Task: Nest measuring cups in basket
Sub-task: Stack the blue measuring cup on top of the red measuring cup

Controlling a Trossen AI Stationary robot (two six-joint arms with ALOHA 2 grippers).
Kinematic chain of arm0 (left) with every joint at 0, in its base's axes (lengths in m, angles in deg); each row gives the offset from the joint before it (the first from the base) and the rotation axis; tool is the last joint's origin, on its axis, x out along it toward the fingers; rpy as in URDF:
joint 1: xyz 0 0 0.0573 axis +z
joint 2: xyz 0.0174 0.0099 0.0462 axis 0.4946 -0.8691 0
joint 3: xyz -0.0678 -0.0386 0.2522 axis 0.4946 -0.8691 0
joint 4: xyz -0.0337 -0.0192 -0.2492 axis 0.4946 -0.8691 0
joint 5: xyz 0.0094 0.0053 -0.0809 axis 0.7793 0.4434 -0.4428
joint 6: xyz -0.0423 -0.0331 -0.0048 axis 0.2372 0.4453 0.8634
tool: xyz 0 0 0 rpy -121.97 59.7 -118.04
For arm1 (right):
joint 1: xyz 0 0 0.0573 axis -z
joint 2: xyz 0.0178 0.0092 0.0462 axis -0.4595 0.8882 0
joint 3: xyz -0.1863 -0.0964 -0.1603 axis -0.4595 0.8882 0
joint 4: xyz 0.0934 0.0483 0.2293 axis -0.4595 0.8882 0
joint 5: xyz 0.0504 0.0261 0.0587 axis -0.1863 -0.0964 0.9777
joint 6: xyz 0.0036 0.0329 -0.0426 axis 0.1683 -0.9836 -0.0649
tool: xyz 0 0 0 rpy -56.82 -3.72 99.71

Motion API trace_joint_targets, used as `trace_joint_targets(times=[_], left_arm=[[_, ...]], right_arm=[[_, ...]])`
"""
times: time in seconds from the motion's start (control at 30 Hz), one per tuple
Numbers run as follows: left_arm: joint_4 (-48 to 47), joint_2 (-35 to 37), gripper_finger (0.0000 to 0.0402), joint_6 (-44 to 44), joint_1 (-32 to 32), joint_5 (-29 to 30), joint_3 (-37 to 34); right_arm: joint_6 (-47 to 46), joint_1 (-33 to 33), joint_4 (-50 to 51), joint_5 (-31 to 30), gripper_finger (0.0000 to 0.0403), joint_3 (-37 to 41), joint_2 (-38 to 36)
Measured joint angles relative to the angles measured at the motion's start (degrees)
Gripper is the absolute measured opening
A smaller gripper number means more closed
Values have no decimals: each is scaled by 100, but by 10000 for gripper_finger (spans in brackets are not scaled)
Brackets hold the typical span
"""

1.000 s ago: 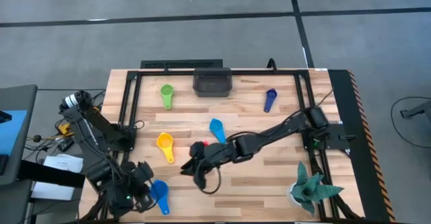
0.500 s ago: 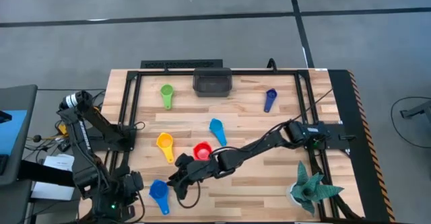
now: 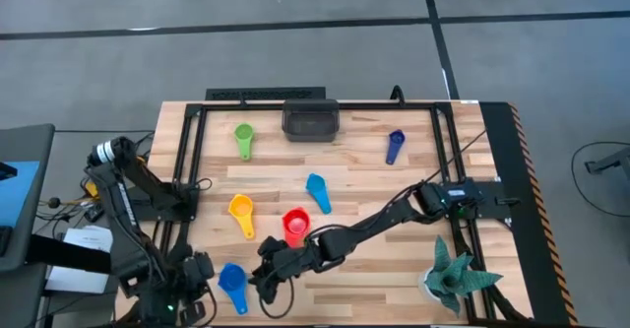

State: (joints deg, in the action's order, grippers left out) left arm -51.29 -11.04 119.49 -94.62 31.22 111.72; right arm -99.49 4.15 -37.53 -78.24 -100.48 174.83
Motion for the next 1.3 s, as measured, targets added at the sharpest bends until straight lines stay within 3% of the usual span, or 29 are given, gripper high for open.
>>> trace_joint_targets(times=[0.33, 0.57, 1.3], left_arm=[[1175, -976, 57, 82, 62, -968, -2], [1708, -1305, 57, 205, 62, -954, -2], [1272, -1387, 57, -234, 274, -906, -2]], right_arm=[[-393, -249, -226, 154, 170, 3, 331], [-620, -322, -440, 182, 188, 5, 446], [-738, -285, -241, -598, 240, 16, 449]])
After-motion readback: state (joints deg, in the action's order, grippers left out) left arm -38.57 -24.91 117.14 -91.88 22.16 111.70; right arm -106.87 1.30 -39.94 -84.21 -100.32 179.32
